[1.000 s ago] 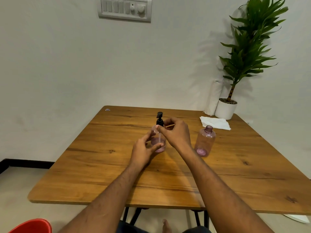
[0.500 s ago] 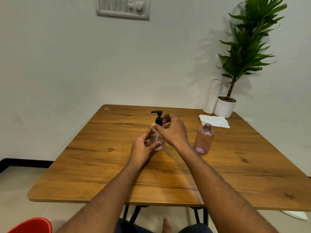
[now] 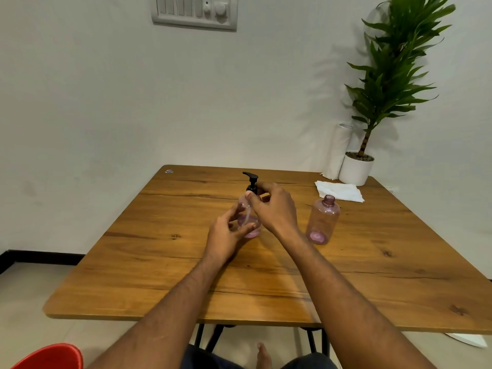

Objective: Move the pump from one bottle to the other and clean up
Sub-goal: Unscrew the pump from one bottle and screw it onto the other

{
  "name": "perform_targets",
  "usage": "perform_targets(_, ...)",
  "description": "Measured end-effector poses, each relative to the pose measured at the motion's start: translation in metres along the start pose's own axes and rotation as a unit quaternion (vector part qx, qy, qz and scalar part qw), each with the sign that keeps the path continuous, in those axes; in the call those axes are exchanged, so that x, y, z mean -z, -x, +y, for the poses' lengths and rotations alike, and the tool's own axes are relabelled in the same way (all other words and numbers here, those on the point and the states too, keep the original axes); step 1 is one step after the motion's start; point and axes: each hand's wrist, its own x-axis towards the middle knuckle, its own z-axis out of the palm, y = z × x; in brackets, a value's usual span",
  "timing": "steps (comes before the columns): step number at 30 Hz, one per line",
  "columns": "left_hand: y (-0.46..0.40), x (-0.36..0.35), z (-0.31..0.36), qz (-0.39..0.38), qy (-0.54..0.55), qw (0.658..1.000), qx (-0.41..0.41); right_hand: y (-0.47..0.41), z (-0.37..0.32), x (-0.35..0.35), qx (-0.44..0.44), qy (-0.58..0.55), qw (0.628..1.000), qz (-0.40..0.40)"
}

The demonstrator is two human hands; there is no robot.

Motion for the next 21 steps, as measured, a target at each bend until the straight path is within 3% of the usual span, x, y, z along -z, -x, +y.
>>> perform_targets(21, 0.002, 0.001, 0.001, -0.001, 0.023, 1.0, 0.005, 0.003, -0.007, -0.012, -0.029, 0.049, 0.998, 0.025)
